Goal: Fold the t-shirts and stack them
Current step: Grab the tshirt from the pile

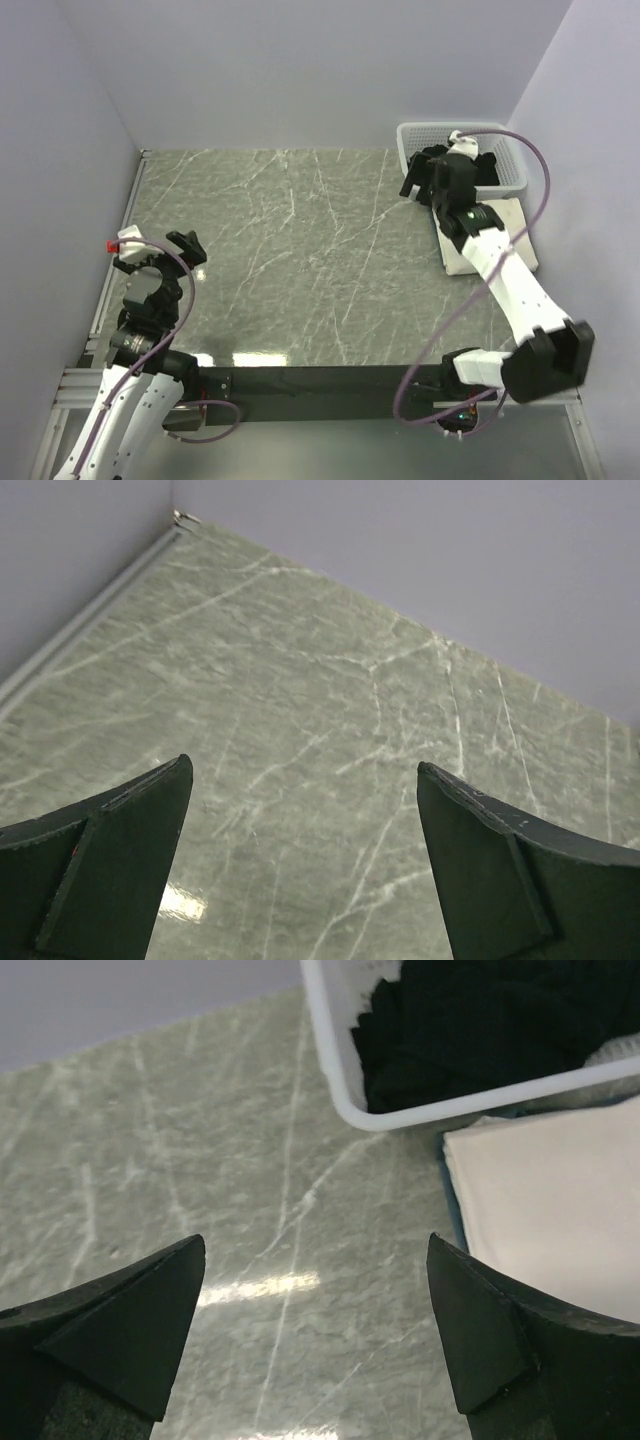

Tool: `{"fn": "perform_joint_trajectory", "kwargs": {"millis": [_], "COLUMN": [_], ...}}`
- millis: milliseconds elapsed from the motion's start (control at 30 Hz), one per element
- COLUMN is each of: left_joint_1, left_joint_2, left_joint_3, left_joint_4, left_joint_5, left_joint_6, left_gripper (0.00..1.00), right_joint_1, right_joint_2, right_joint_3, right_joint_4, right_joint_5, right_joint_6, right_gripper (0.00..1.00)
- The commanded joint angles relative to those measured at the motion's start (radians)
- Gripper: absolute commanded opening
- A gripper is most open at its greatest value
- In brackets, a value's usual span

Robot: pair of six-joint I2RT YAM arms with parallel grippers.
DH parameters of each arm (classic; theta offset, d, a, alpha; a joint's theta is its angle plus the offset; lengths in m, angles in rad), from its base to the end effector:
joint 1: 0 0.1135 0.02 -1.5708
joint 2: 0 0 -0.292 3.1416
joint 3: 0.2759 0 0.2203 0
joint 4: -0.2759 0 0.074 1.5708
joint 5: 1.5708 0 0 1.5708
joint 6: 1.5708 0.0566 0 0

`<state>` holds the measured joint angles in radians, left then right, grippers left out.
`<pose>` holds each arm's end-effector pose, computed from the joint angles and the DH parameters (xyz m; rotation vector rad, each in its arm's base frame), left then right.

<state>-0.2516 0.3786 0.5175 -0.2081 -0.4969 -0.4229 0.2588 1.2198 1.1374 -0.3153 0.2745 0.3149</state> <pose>0.0782 0.0078 0.3017 -0.5106 1.5508 -0.1102 0.2497 0.0502 0.3803 0.2332 1.9404 0.1081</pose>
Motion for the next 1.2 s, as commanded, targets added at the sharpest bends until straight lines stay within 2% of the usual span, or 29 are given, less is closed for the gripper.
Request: {"fn": "perform_joint_trajectory", "kwargs": {"millis": [0, 100, 333, 500, 600, 700, 867, 933, 967, 1067, 1100, 1167], "left_joint_1": [-0.029, -0.063, -0.069, -0.069, -0.069, -0.069, -0.069, -0.069, -0.069, -0.069, -0.069, -0.069], "left_joint_2": [-0.033, -0.032, 0.045, 0.172, 0.259, 0.344, 0.439, 0.457, 0.462, 0.476, 0.479, 0.483], "left_joint_3": [-0.019, -0.025, -0.005, 0.085, 0.137, 0.186, 0.225, 0.223, 0.223, 0.223, 0.230, 0.233], "left_joint_4": [0.030, 0.036, 0.039, -0.013, -0.054, -0.083, -0.097, -0.079, -0.071, -0.050, -0.050, -0.057], "left_joint_5": [0.032, 0.031, 0.046, 0.024, 0.031, 0.029, 0.034, 0.049, 0.057, 0.072, 0.069, 0.060], "left_joint_6": [-0.034, -0.030, -0.042, -0.088, -0.112, -0.140, -0.175, -0.183, -0.185, -0.185, -0.185, -0.183], "left_gripper": [0.99, 0.99, 0.99, 1.00, 0.99, 0.99, 0.99, 1.00, 0.99, 0.99, 0.99, 0.99], "right_joint_1": [-0.065, -0.131, -0.233, -0.296, -0.319, -0.335, -0.357, -0.359, -0.359, -0.359, -0.360, -0.357], "right_joint_2": [0.152, 0.306, 0.630, 0.881, 0.989, 1.069, 1.145, 1.167, 1.182, 1.187, 1.181, 1.154], "right_joint_3": [0.117, 0.234, 0.583, 0.875, 0.981, 1.044, 1.047, 1.059, 1.062, 1.056, 1.040, 1.027], "right_joint_4": [-0.051, -0.079, -0.117, -0.200, -0.215, -0.228, -0.202, -0.199, -0.200, -0.167, -0.156, -0.125], "right_joint_5": [0.006, 0.012, -0.008, -0.023, -0.037, -0.055, -0.118, -0.159, -0.203, -0.283, -0.313, -0.348], "right_joint_6": [0.029, 0.036, -0.007, -0.016, -0.007, 0.018, 0.016, -0.003, -0.013, -0.046, -0.053, -0.065], "right_gripper": [0.96, 0.91, 0.89, 0.89, 0.89, 0.89, 0.89, 0.86, 0.83, 0.63, 0.44, 0.18]}}
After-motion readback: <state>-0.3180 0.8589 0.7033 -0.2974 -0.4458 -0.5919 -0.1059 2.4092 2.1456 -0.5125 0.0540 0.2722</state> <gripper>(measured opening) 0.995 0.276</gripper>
